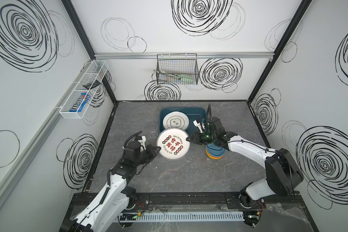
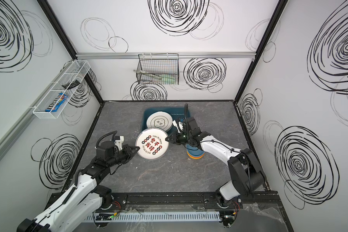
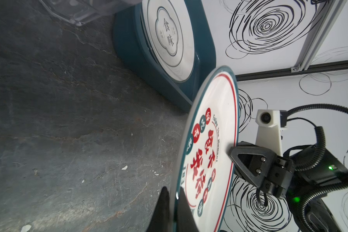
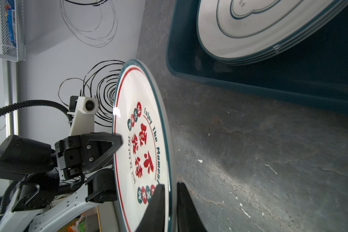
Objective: Place the mixed dishes into the plastic bin
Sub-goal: 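Lift the plate and carry it into the teal bin with the right gripper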
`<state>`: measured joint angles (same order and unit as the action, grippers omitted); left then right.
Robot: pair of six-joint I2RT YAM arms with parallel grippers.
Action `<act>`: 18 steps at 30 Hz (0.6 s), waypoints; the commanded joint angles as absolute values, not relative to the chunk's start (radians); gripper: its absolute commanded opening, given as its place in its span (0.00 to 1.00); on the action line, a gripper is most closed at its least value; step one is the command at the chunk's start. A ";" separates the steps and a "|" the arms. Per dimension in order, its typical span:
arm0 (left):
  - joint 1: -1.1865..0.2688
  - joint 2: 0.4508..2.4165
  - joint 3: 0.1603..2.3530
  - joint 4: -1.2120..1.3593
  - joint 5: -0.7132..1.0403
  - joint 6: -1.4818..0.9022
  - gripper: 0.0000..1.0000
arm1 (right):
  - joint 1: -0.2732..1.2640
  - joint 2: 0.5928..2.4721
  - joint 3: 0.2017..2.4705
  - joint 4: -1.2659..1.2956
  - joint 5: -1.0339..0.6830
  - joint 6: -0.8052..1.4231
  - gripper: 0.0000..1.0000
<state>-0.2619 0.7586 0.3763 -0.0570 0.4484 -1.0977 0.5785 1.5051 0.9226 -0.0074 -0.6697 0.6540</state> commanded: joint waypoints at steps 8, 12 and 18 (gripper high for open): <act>-0.257 0.761 0.425 0.042 0.462 -1.111 0.32 | 0.537 1.528 0.987 0.011 -0.682 0.665 0.00; -0.243 0.758 0.420 0.034 0.464 -1.107 0.43 | 0.510 1.529 1.015 0.006 -0.675 0.666 0.00; -0.213 0.731 0.412 0.005 0.470 -1.094 0.54 | 0.463 1.551 1.066 -0.013 -0.655 0.665 0.00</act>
